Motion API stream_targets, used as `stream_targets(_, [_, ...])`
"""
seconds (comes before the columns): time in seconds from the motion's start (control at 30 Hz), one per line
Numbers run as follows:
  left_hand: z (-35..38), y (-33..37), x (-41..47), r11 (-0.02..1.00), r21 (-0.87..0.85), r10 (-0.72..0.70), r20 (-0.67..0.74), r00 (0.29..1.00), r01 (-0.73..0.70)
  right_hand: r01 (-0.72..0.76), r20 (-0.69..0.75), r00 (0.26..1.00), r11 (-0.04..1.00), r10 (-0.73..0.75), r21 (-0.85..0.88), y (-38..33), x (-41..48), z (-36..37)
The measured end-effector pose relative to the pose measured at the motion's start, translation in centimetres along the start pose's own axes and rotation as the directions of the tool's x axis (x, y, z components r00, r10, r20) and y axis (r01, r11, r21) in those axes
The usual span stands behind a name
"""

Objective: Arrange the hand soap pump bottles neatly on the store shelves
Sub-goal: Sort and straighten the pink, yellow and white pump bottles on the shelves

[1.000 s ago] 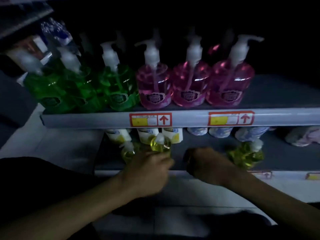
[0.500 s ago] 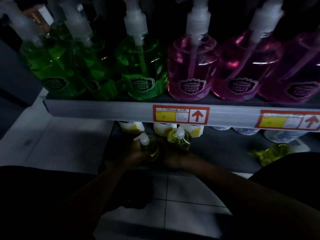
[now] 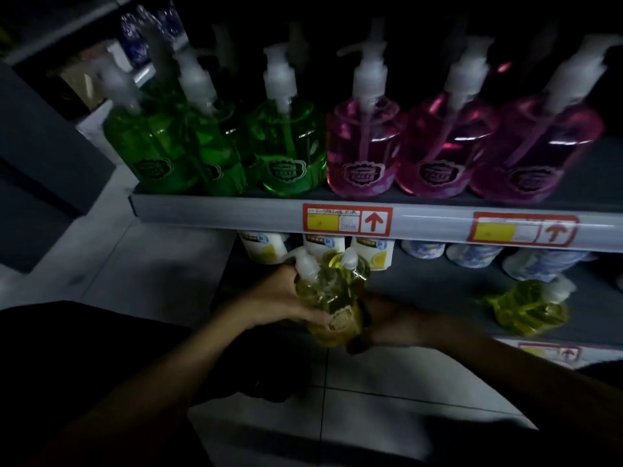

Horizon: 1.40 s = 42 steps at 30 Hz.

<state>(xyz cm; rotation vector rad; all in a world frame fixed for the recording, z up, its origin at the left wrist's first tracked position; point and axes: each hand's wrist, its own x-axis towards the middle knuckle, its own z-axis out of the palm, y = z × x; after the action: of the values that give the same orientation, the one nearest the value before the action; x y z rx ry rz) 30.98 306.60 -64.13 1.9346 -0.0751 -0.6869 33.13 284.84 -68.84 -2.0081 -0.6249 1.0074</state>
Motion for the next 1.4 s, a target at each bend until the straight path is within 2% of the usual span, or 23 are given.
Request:
stream_targets(0.03, [-0.5,1.8,-3.1,0.999,-0.032,0.035,0.037,0.999,-0.034,0.047,0.028,0.999,0.999,-0.046,-0.025,-0.6,-1.6,0.2])
stream_targets(0.07, [1.1,2.1,-1.6,1.000,-0.017,0.027,0.017,0.999,-0.027,0.057,0.036,0.998,0.998,-0.057,-0.004,-1.2,-3.3,0.3])
stream_targets(0.1, [1.2,3.2,-2.7,0.997,-0.033,0.066,0.032,0.997,-0.065,0.061,0.024,0.998,0.995,-0.063,0.079,-2.1,-4.9,0.4])
stream_targets(0.17, [2.0,4.9,-4.3,0.993,-0.039,0.113,-0.027,0.993,-0.114,0.114,0.004,0.993,0.964,-0.119,0.238,-3.8,-7.7,0.5])
stream_targets(0.23, [2.7,6.2,-6.2,0.975,-0.119,0.173,-0.104,0.979,-0.185,0.197,-0.056,0.980,0.930,-0.189,0.310,-5.1,-10.0,0.1])
stream_targets(0.33, [3.7,8.9,-8.9,0.929,-0.188,0.287,-0.176,0.942,-0.318,0.299,-0.174,0.951,0.905,-0.256,0.303,-7.4,-12.8,-0.5])
stream_targets(0.5, [3.8,15.1,-11.5,0.858,-0.040,0.487,-0.259,0.835,-0.513,0.486,-0.331,0.850,0.853,-0.411,0.189,-12.7,-17.8,-2.1])
stream_targets(0.57, [3.8,18.0,-12.3,0.789,0.015,0.594,-0.272,0.757,-0.614,0.574,-0.464,0.737,0.818,-0.492,0.044,-15.0,-19.7,-3.1])
stream_targets(0.63, [3.8,21.6,-12.9,0.705,0.067,0.683,-0.331,0.651,-0.706,0.588,-0.631,0.546,0.789,-0.552,-0.181,-17.1,-21.1,-4.7])
stream_targets(0.7, [3.5,25.5,-13.2,0.612,0.180,0.766,-0.375,0.522,-0.770,0.536,-0.746,0.347,0.773,-0.569,-0.339,-19.1,-22.2,-7.1])
stream_targets(0.8, [2.4,31.0,-12.4,0.508,0.318,0.848,-0.350,0.399,-0.800,0.358,-0.781,0.116,0.760,-0.613,-0.543,-22.3,-23.6,-11.5])
stream_targets(0.87, [1.5,34.1,-11.2,0.452,0.428,0.885,-0.322,0.335,-0.783,0.267,-0.747,0.025,0.724,-0.665,-0.636,-24.2,-24.5,-14.4])
stream_targets(0.9, [1.3,35.5,-10.5,0.423,0.512,0.903,-0.309,0.300,-0.747,0.243,-0.732,0.003,0.710,-0.682,-0.661,-25.0,-24.6,-15.7])
stream_targets(1.0, [1.0,38.6,-8.2,0.332,0.743,0.943,-0.266,0.199,-0.581,0.198,-0.702,-0.037,0.683,-0.712,-0.703,-26.3,-23.9,-19.0])
stream_targets(1.1, [0.9,39.9,-6.0,0.312,0.825,0.949,-0.253,0.185,-0.471,0.192,-0.716,-0.013,0.701,-0.697,-0.686,-26.1,-22.5,-21.5])
stream_targets(1.23, [1.1,39.6,-4.6,0.384,0.841,0.914,-0.286,0.289,-0.381,0.169,-0.766,0.102,0.770,-0.635,-0.616,-25.2,-21.8,-22.8])
stream_targets(1.3, [1.0,39.4,-4.6,0.400,0.868,0.900,-0.312,0.303,-0.294,0.116,-0.786,0.169,0.804,-0.595,-0.584,-25.1,-21.8,-23.0])
stream_targets(1.4, [0.4,38.8,-4.6,0.389,0.904,0.899,-0.328,0.290,-0.181,0.074,-0.787,0.313,0.839,-0.532,-0.539,-25.2,-22.0,-23.7])
